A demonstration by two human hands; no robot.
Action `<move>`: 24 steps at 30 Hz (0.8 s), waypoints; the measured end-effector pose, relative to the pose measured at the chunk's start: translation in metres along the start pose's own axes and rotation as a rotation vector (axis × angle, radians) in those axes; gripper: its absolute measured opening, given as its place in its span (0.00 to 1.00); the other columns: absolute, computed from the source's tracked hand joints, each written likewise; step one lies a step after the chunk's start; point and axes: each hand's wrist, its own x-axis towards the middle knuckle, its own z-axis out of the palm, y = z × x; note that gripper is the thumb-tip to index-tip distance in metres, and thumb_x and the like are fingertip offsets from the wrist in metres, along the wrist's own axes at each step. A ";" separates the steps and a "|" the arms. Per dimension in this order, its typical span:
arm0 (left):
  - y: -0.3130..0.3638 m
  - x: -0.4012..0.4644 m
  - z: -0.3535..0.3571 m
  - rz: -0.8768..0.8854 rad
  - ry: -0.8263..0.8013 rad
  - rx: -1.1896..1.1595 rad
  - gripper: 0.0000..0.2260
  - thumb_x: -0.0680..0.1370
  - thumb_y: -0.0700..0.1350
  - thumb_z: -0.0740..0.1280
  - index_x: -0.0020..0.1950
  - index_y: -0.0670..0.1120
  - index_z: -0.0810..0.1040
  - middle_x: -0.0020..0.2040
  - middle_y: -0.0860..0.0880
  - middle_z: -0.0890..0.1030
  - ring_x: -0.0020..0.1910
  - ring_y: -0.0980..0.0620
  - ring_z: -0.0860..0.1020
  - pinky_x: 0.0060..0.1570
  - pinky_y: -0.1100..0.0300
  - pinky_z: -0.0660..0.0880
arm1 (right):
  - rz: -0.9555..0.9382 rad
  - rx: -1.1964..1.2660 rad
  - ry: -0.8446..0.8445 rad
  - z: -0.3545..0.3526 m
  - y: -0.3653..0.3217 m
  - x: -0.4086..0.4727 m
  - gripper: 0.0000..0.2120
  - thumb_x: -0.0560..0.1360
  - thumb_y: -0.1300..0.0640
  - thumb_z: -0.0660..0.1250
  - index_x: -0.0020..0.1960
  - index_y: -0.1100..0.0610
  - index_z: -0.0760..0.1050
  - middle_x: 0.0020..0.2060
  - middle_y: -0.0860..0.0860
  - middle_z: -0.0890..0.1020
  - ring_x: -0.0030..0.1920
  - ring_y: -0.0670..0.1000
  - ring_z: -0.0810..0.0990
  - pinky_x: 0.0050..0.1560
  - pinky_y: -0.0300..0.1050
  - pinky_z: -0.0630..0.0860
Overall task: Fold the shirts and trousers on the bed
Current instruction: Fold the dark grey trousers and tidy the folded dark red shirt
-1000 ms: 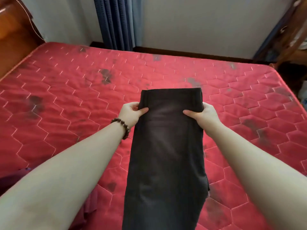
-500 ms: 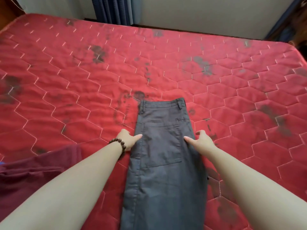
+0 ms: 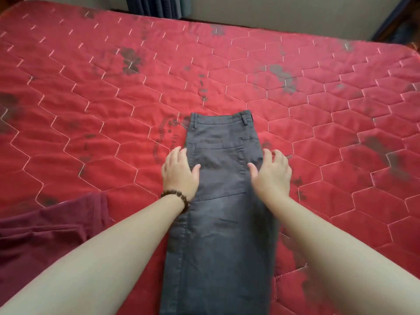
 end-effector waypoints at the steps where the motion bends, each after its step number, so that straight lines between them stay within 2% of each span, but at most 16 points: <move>1: 0.006 -0.012 0.007 0.138 0.026 0.085 0.21 0.77 0.46 0.64 0.68 0.39 0.72 0.69 0.41 0.71 0.70 0.42 0.68 0.69 0.47 0.64 | -0.127 -0.017 0.087 0.007 -0.008 -0.013 0.22 0.76 0.51 0.63 0.67 0.61 0.70 0.66 0.61 0.70 0.68 0.61 0.65 0.68 0.60 0.62; 3: 0.014 -0.040 0.026 0.375 -0.066 0.197 0.21 0.74 0.46 0.58 0.63 0.40 0.77 0.66 0.42 0.76 0.67 0.44 0.73 0.67 0.48 0.67 | -0.358 -0.024 0.117 0.029 -0.021 -0.044 0.21 0.73 0.54 0.59 0.63 0.62 0.74 0.64 0.61 0.75 0.67 0.59 0.68 0.69 0.61 0.63; 6: 0.005 -0.073 0.049 0.452 -0.299 0.367 0.24 0.73 0.46 0.53 0.63 0.41 0.78 0.65 0.45 0.77 0.67 0.47 0.73 0.66 0.51 0.65 | -0.504 -0.061 -0.099 0.060 -0.022 -0.082 0.25 0.73 0.56 0.55 0.67 0.62 0.73 0.66 0.58 0.75 0.69 0.58 0.70 0.69 0.58 0.58; 8: -0.016 -0.077 0.054 0.446 -0.331 0.429 0.25 0.75 0.51 0.53 0.69 0.44 0.73 0.70 0.45 0.73 0.70 0.46 0.70 0.68 0.49 0.60 | -0.512 -0.149 -0.155 0.068 -0.004 -0.092 0.26 0.75 0.51 0.54 0.71 0.58 0.69 0.70 0.55 0.71 0.72 0.56 0.67 0.71 0.59 0.55; 11: -0.047 -0.078 0.046 0.342 -0.281 0.449 0.29 0.76 0.58 0.52 0.75 0.47 0.64 0.75 0.49 0.64 0.74 0.47 0.63 0.70 0.46 0.54 | -0.451 -0.255 -0.137 0.066 0.027 -0.093 0.29 0.77 0.41 0.51 0.75 0.52 0.62 0.75 0.51 0.63 0.76 0.52 0.59 0.74 0.63 0.48; 13: -0.060 -0.080 0.036 0.273 -0.275 0.503 0.29 0.77 0.58 0.47 0.77 0.48 0.60 0.77 0.50 0.60 0.76 0.47 0.59 0.72 0.45 0.49 | -0.358 -0.312 -0.132 0.061 0.038 -0.094 0.30 0.78 0.40 0.48 0.76 0.52 0.60 0.76 0.49 0.61 0.76 0.52 0.57 0.74 0.65 0.45; 15: -0.061 -0.090 0.027 0.222 -0.241 0.543 0.30 0.77 0.57 0.47 0.76 0.46 0.62 0.76 0.48 0.62 0.75 0.45 0.59 0.72 0.43 0.49 | -0.236 -0.325 -0.116 0.058 0.039 -0.103 0.30 0.78 0.42 0.46 0.76 0.56 0.61 0.75 0.51 0.62 0.76 0.53 0.58 0.73 0.66 0.46; 17: -0.053 -0.112 0.022 0.236 -0.201 0.517 0.29 0.76 0.57 0.50 0.74 0.44 0.66 0.74 0.45 0.66 0.74 0.43 0.62 0.71 0.41 0.51 | -0.194 -0.272 -0.086 0.057 0.030 -0.125 0.31 0.77 0.44 0.48 0.73 0.60 0.64 0.74 0.55 0.64 0.75 0.55 0.61 0.72 0.67 0.48; 21: -0.035 -0.195 0.025 0.406 -0.285 0.435 0.28 0.74 0.54 0.54 0.72 0.46 0.70 0.73 0.43 0.68 0.73 0.43 0.64 0.69 0.41 0.56 | -0.380 -0.206 -0.132 0.060 0.011 -0.206 0.29 0.75 0.47 0.53 0.72 0.60 0.68 0.73 0.56 0.67 0.74 0.55 0.62 0.71 0.67 0.51; 24: -0.040 -0.251 0.026 0.402 -0.315 0.438 0.26 0.76 0.51 0.53 0.72 0.44 0.68 0.73 0.43 0.68 0.73 0.44 0.64 0.69 0.43 0.57 | -0.378 -0.205 -0.159 0.064 0.018 -0.263 0.28 0.76 0.49 0.52 0.73 0.59 0.66 0.74 0.55 0.64 0.75 0.55 0.60 0.71 0.66 0.53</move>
